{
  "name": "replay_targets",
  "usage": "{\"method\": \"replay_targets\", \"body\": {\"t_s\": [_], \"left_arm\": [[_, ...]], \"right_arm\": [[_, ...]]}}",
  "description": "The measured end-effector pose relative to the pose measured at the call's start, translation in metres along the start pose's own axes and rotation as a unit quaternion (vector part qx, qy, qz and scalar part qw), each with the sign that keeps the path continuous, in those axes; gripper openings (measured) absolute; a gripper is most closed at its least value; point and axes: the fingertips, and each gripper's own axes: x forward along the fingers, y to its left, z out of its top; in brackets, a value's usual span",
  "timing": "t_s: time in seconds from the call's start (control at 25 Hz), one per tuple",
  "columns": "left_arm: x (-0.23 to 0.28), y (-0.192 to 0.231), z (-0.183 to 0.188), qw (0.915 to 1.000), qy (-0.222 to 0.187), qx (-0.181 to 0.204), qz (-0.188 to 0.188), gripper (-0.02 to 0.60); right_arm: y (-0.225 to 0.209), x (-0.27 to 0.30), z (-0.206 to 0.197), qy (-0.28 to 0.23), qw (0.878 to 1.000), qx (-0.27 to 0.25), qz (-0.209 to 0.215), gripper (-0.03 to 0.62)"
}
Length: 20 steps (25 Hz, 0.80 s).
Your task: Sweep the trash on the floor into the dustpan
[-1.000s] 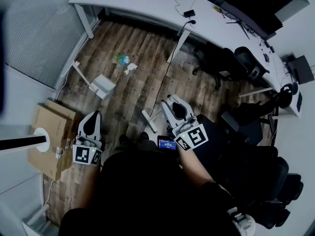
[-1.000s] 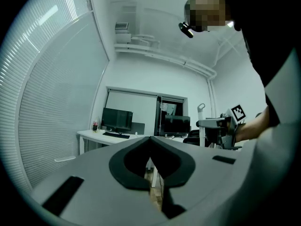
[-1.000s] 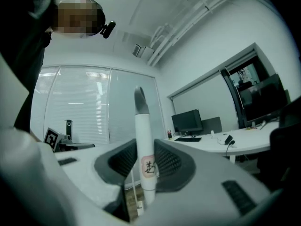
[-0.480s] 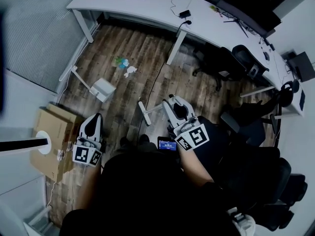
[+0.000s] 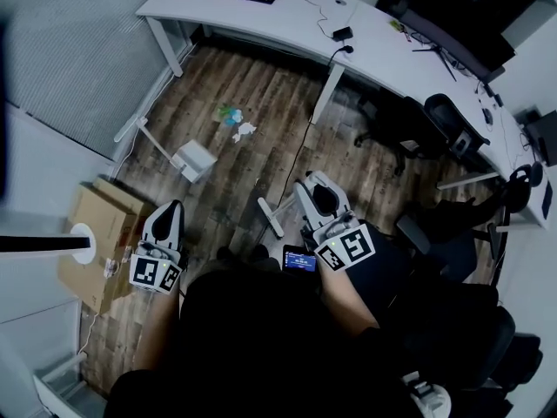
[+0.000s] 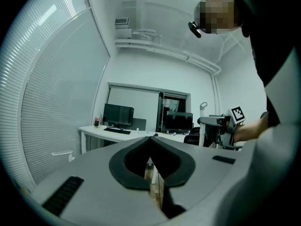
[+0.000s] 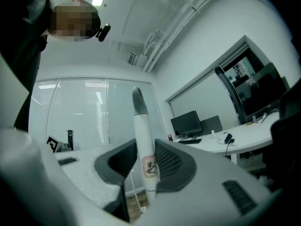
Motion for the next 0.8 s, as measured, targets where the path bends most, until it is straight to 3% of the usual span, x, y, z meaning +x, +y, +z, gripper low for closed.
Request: {"method": "replay_targets", "body": {"t_s": [0.4,0.8], "left_arm": [[0.012,0.035,-0.004,0.9997,0.008,0.004,0.024,-0.006],[0.099,0.096,-0.019,0.9993,0.010,-0.033,0.012,-0.006]], "right_arm": [[-0.029,0.014,-0.013,0.022,1.000,0.008,-0.009,0.114],[-0.073,0.087,-0.017,0.054,0.998,0.006,-0.016,0.114]]}}
